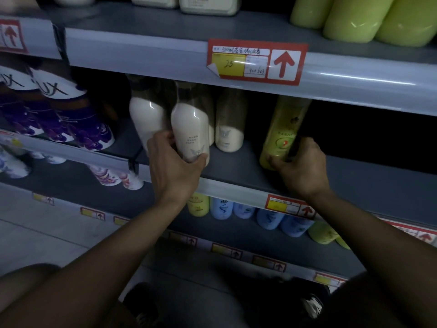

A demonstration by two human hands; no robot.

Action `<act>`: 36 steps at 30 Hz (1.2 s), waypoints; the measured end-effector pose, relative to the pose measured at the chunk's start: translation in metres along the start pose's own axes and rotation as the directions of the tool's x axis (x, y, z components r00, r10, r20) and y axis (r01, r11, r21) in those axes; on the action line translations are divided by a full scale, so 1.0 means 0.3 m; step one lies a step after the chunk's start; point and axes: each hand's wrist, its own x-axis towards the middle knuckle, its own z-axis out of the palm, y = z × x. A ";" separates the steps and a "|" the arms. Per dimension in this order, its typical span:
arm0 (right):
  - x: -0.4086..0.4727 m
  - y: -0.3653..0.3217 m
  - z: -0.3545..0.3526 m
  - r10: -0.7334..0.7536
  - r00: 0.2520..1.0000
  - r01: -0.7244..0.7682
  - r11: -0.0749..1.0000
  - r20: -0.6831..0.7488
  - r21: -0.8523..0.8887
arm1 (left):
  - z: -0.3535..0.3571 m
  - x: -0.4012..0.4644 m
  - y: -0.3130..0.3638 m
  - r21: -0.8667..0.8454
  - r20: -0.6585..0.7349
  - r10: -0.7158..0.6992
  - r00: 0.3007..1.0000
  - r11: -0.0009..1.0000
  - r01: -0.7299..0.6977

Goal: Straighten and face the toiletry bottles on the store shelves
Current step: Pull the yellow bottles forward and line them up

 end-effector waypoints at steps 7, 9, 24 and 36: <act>0.035 0.013 0.011 0.005 1.000 -0.005 1.000 -0.031 -0.008 | -0.001 0.004 0.005 0.038 -0.035 0.002 0.999 0.999 -0.001; 0.046 0.018 0.007 0.023 0.999 -0.023 1.000 -0.035 -0.012 | -0.002 0.001 0.003 0.023 -0.042 0.004 0.999 1.000 -0.003; 0.088 0.007 -0.005 0.031 0.999 -0.029 0.998 -0.033 0.048 | 0.007 -0.006 -0.016 -0.003 -0.051 0.009 0.999 1.000 -0.009; 0.117 -0.006 0.041 0.029 1.000 -0.029 1.000 0.011 -0.001 | 0.012 -0.005 -0.001 -0.005 -0.061 -0.034 0.998 0.999 0.034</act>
